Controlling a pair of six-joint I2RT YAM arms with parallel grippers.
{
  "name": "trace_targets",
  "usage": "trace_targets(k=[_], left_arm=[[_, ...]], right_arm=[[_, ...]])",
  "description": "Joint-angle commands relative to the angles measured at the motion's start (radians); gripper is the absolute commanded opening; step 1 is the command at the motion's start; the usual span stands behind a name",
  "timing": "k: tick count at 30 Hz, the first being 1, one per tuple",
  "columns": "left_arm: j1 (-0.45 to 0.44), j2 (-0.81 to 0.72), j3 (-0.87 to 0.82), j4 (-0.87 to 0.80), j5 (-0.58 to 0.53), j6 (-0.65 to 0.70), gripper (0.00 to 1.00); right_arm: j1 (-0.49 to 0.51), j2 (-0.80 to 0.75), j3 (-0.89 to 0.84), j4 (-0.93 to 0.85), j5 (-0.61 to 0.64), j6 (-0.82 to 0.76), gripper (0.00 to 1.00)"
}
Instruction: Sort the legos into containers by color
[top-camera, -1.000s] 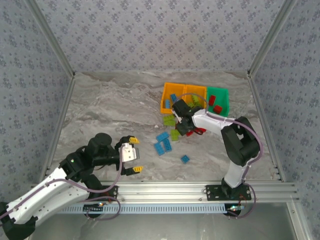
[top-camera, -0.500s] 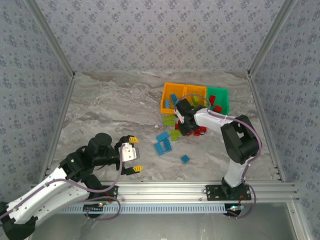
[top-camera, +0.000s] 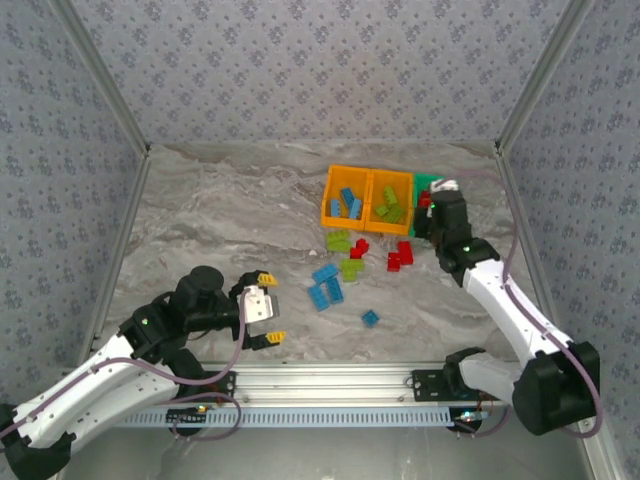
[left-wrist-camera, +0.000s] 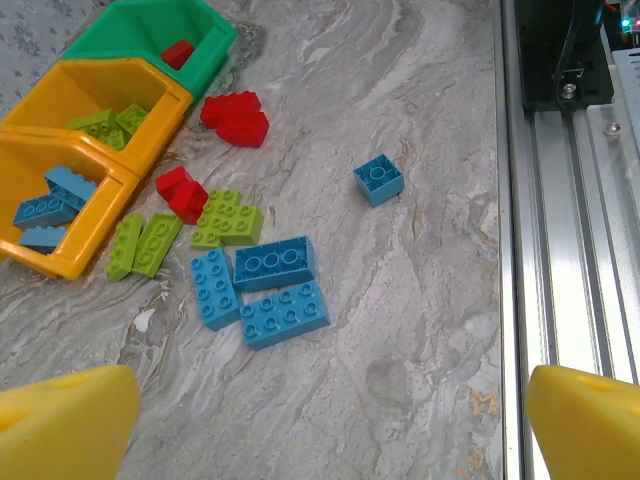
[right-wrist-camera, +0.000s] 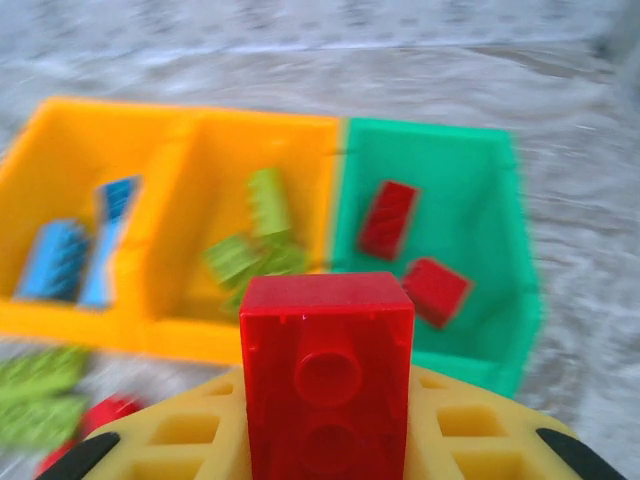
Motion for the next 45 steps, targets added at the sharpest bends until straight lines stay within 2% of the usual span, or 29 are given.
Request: trace_targets(k=[1,5,9,13,16,19,25,28,31,34,37,40,42,45], left_arm=[[-0.004,0.001,0.003,0.003,0.002,0.014,0.99],[-0.003,0.005,-0.003,0.010,-0.020,0.009,0.99],[-0.005,0.009,-0.006,0.013,-0.036,0.005,0.99],[-0.005,0.008,-0.007,0.013,-0.050,0.005,0.99],[-0.004,0.008,-0.010,0.014,-0.056,0.003,0.99],[-0.005,0.007,-0.013,0.022,-0.058,0.000,0.99],[-0.006,0.012,-0.008,0.044,-0.055,-0.043,0.99],[-0.005,0.031,0.012,0.055,-0.092,-0.124,0.99],[-0.005,0.097,0.084,0.028,-0.179,-0.264,0.99],[-0.007,0.191,0.194,-0.017,-0.278,-0.476,0.99],[-0.006,0.282,0.240,-0.013,-0.389,-0.774,0.99],[-0.013,0.379,0.241,0.020,-0.405,-1.014,0.98],[-0.028,0.444,0.230,0.055,-0.420,-1.148,0.96],[-0.073,0.559,0.231,0.073,-0.459,-1.312,0.93]], right_arm=[[-0.095,0.133,0.024,0.098,0.020,0.020,0.24],[-0.166,0.377,0.194,0.043,-0.029,0.031,0.24],[-0.183,0.567,0.380,-0.048,-0.067,0.062,0.32],[-0.177,0.651,0.537,-0.175,-0.060,0.104,0.49],[-0.175,0.606,0.535,-0.199,-0.061,0.135,0.55],[-0.172,0.496,0.468,-0.203,-0.103,0.165,0.61],[-0.156,0.154,0.242,-0.254,-0.273,0.297,0.71],[-0.112,-0.044,0.111,-0.254,-0.346,0.340,0.76],[-0.045,-0.201,0.050,-0.336,-0.379,0.353,0.79],[0.053,-0.292,0.060,-0.460,-0.425,0.352,0.80],[0.208,-0.302,0.094,-0.595,-0.437,0.336,0.81],[0.344,-0.274,0.103,-0.685,-0.390,0.353,0.81],[0.385,-0.259,0.097,-0.707,-0.369,0.360,0.82],[0.395,-0.249,0.092,-0.717,-0.348,0.358,0.83]])
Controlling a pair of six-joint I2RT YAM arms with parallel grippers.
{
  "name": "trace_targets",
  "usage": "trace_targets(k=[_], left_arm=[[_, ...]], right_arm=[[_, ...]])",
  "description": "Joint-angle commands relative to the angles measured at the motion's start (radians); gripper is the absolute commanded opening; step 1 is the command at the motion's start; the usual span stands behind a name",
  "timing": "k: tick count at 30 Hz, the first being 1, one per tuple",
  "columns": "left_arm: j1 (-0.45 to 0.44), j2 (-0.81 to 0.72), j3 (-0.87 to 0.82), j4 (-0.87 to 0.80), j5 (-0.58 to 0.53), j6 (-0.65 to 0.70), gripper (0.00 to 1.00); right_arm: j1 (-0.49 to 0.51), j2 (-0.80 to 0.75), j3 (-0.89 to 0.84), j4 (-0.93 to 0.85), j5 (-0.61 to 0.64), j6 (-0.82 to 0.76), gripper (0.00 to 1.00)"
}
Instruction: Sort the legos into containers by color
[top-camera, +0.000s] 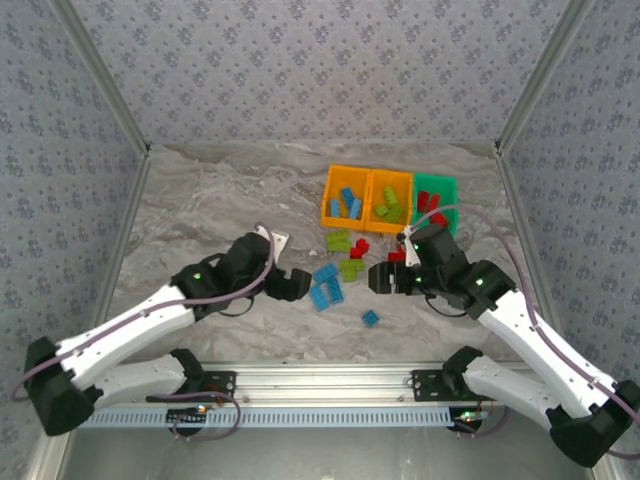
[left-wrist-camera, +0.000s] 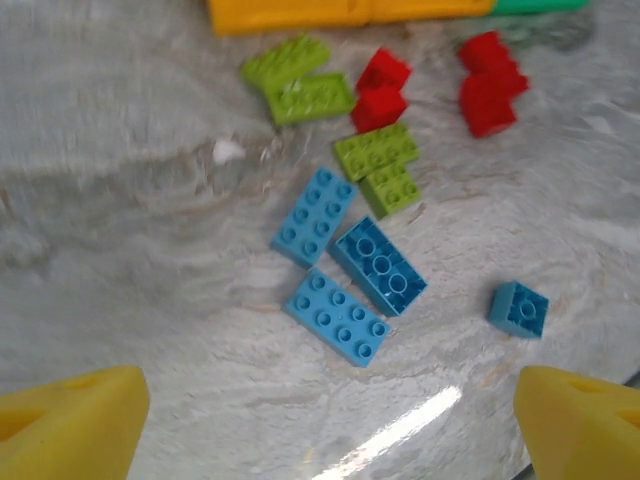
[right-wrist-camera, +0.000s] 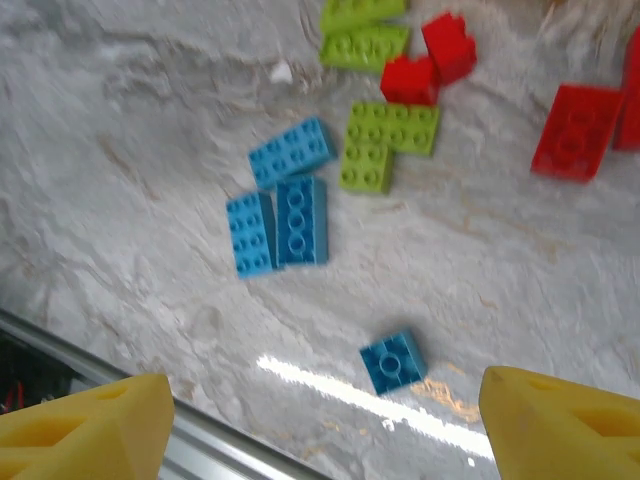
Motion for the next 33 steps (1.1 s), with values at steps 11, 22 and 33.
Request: trace_targets(k=[11,22,33], left_arm=[[-0.109,0.393,0.059,0.062,-0.102,-0.470,0.86],[-0.108,0.556,0.079,0.143,-0.085,-0.444,0.81],[-0.107,0.576,0.005,0.164,-0.099,-0.458,0.54]], right_arm=[[0.004,-0.013,-0.005,-0.034,0.084,0.019,0.84],[0.001,-0.037,-0.031,-0.045,0.099,0.034,0.84],[-0.003,-0.056,-0.014,-0.021,0.009,0.021,0.85]])
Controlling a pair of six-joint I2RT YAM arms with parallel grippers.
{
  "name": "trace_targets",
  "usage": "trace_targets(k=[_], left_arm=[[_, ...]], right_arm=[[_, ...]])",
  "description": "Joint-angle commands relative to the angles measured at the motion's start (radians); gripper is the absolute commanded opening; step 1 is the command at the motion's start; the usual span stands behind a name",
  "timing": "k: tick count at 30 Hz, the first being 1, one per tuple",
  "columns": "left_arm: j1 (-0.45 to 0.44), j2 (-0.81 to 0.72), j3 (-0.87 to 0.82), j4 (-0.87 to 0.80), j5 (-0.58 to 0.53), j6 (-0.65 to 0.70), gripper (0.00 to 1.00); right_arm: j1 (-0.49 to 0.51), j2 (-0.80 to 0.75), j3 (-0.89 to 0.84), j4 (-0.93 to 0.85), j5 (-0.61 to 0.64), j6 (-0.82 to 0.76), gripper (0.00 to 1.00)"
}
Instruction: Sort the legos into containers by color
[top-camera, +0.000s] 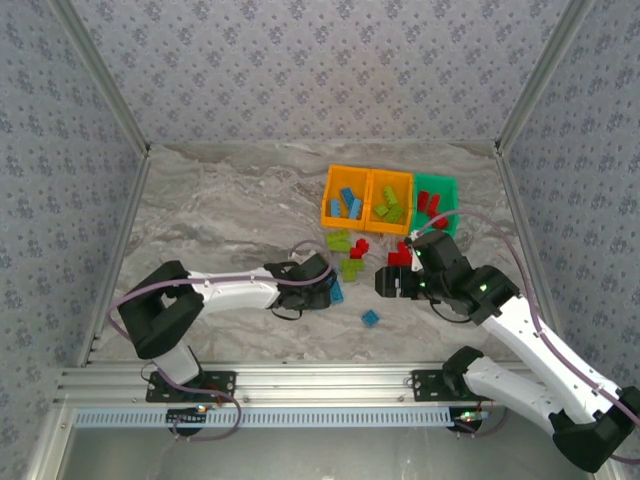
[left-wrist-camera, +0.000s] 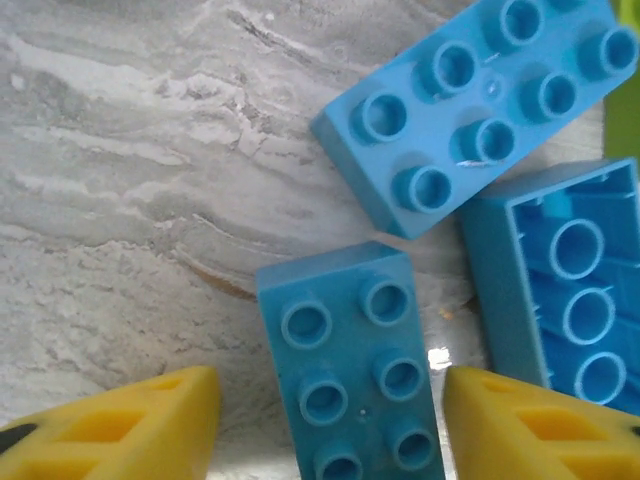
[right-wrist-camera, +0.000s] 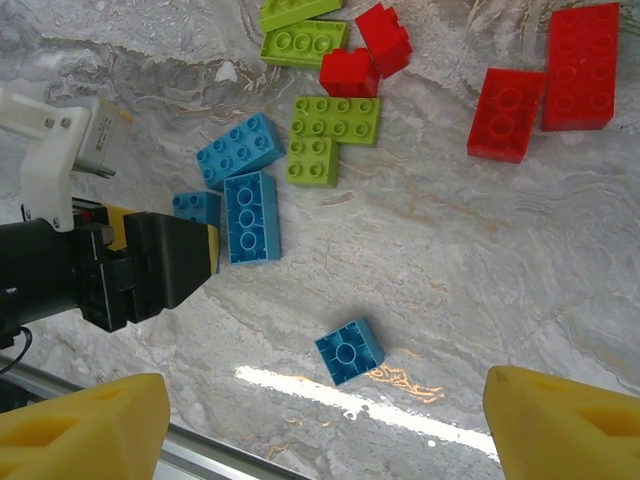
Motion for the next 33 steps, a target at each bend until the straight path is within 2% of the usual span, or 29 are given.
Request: trace_targets(k=[1,9,13,16,19,24,29,33], left_arm=[[-0.001,-0.010,-0.039,0.004,-0.011,-0.020,0.51],[-0.001,-0.164,-0.037,-0.058,-0.038,0.011,0.33],[0.000,-0.243,0.049,-0.101,-0.080,0.067,0.31],[0.006,-0.226,0.155,-0.116,-0.142,0.143,0.31],[0.048,-0.132,0.290,-0.092,-0.181,0.239,0.32],[0.159,0.154,0.584,-0.069,-0.202,0.355,0.31],[0.227,0.465,0.980,-0.204,-0.183,0.434,0.31],[0.246,0.631,1.217,-0.267,-0.175,0.490,0.34]], right_arm=[[-0.003,-0.007,0.011,0.012,-0.070,-0.016,0.85],[-0.003,0.038,0.053,-0.034,-0.087,-0.033,0.85],[-0.002,0.016,0.081,-0.054,-0.075,-0.019,0.85],[-0.002,-0.028,0.086,-0.078,-0.055,0.001,0.85],[-0.001,-0.072,0.078,-0.091,-0.044,0.029,0.85],[0.006,-0.103,0.072,-0.114,-0.042,0.060,0.84],[0.015,-0.129,0.055,-0.144,-0.023,0.081,0.83],[0.018,-0.160,0.036,-0.144,-0.021,0.105,0.83]])
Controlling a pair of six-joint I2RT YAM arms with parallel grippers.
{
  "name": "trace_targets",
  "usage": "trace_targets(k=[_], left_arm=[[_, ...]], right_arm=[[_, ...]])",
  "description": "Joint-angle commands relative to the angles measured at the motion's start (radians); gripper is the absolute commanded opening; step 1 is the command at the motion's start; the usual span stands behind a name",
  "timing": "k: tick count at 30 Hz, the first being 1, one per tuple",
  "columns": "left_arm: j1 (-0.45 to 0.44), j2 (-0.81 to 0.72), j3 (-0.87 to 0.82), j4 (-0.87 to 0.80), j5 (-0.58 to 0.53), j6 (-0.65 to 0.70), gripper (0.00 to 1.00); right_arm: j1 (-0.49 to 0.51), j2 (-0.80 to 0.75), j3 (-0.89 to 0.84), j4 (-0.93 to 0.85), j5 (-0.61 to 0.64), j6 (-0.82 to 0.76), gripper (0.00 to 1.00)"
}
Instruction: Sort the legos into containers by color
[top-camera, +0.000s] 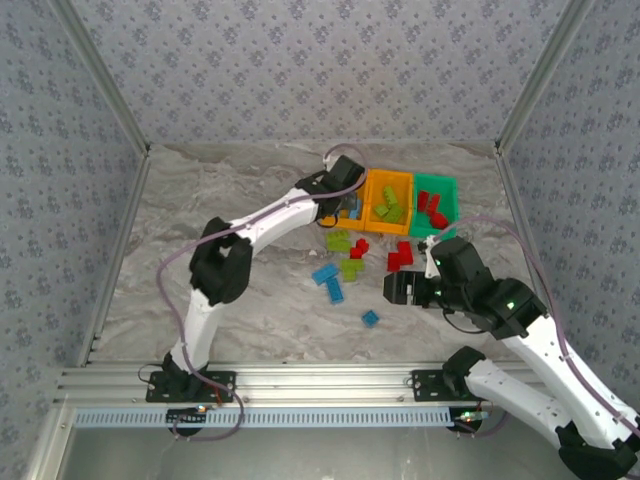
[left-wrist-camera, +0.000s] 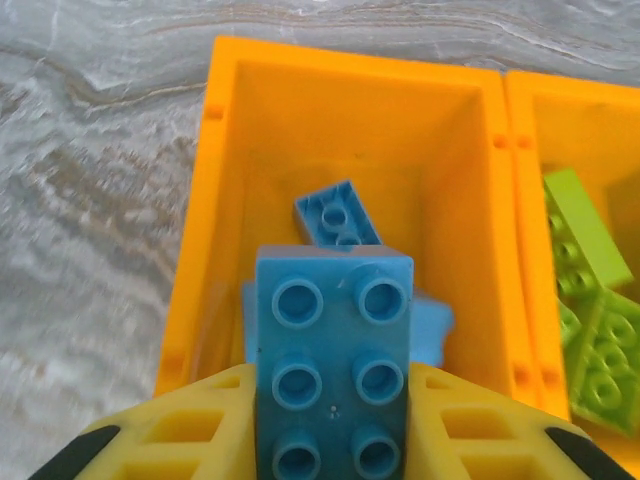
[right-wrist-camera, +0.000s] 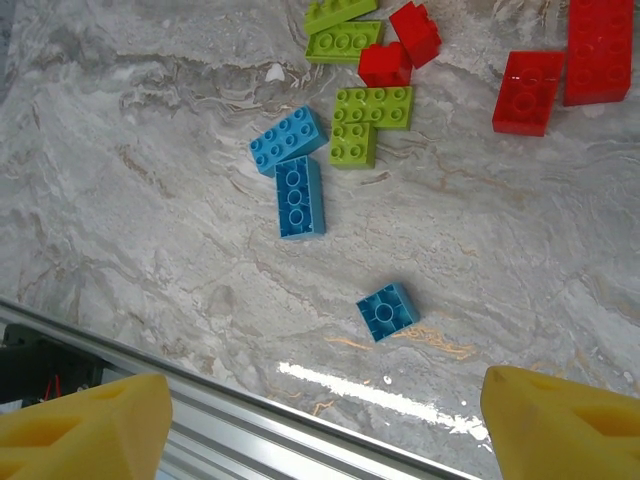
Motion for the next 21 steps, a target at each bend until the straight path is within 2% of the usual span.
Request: trace_targets(k=[1,5,8,11,13,17,21], left_arm=[[0.005,0.076,0.183,-0.125,-0.002,0.084,0.35],[0.010,0.122,0.287,-0.177,0.009,0.105,0.50],[0.008,0.071,0.263,-0.176,0.032,0.105,0.51],[-0.003,-0.042,0.155,-0.147,0.055,0.105,0.50],[-0.004,-0.157,0.048,-0.135,0.101,0.075,0.50],[-0.015,-0.474,-0.316,0.008,0.178,0.040,0.50],[-0.056,-0.793,-0.608,0.059,0.183,0.117,0.50]], right_arm=[[0.010,-0.033,-0.019,-0.037,0.019,0.041,0.83],[0.009,-0.047,-0.035,-0.034,0.025,0.049,0.83],[0.009,-0.040,-0.046,-0.017,0.029,0.050,0.83],[0.010,-0.026,-0.055,0.002,0.044,0.050,0.83],[0.009,-0.005,-0.060,0.007,0.070,0.050,0.83],[0.013,0.068,-0.085,0.021,0.099,0.031,0.82],[0.067,0.159,-0.129,0.076,0.133,0.012,0.82]])
